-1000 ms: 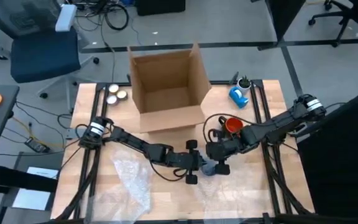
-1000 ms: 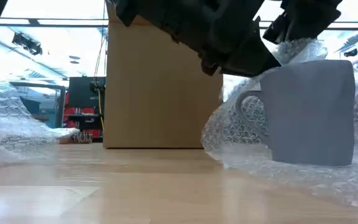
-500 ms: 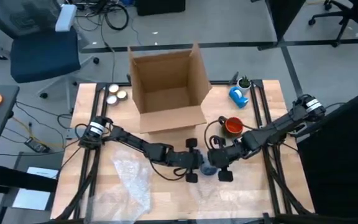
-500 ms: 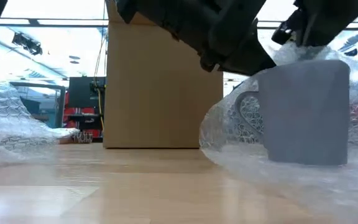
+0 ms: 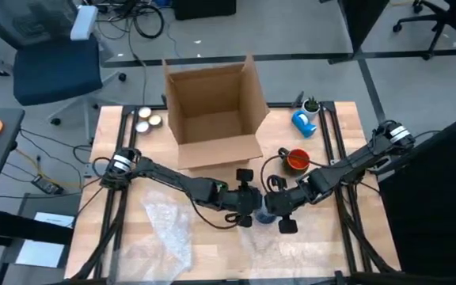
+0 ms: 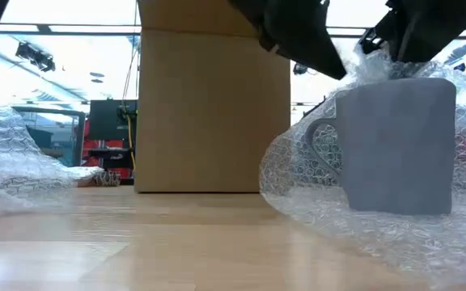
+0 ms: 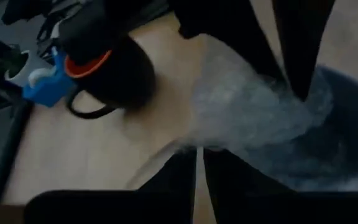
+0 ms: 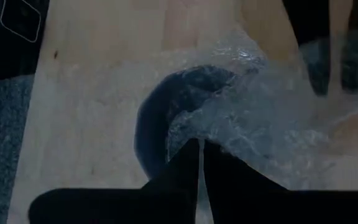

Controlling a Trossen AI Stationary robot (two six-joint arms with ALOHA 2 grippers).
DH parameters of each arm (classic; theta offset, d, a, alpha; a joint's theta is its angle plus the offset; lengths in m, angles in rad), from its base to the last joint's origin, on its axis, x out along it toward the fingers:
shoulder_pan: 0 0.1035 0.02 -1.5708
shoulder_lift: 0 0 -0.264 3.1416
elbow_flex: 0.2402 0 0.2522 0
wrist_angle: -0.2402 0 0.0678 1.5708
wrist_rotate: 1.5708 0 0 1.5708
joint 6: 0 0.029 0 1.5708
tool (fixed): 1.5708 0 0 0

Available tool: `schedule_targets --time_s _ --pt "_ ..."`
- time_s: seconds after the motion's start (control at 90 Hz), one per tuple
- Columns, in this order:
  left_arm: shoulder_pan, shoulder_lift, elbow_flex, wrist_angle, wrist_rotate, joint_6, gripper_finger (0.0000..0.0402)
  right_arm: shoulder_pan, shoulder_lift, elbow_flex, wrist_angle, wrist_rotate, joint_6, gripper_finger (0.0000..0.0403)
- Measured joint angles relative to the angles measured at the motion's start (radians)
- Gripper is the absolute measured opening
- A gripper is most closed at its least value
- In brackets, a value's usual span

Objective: Wrap mug
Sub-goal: Wrap the blue mug with the top bubble wrap

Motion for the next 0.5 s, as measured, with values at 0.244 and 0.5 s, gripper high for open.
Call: schedule_targets --time_s 0.244,0.5 --pt "-0.086 0.0 0.044 -0.14 -0.025 -0.138 0.0015 0.0 0.0 0.0 0.003 -0.015 0.0 0.0" --pt "-0.179 0.005 -0.082 -0.031 -0.099 -0.359 0.0015 0.002 0.0 0.0 0.003 -0.004 0.011 0.0"
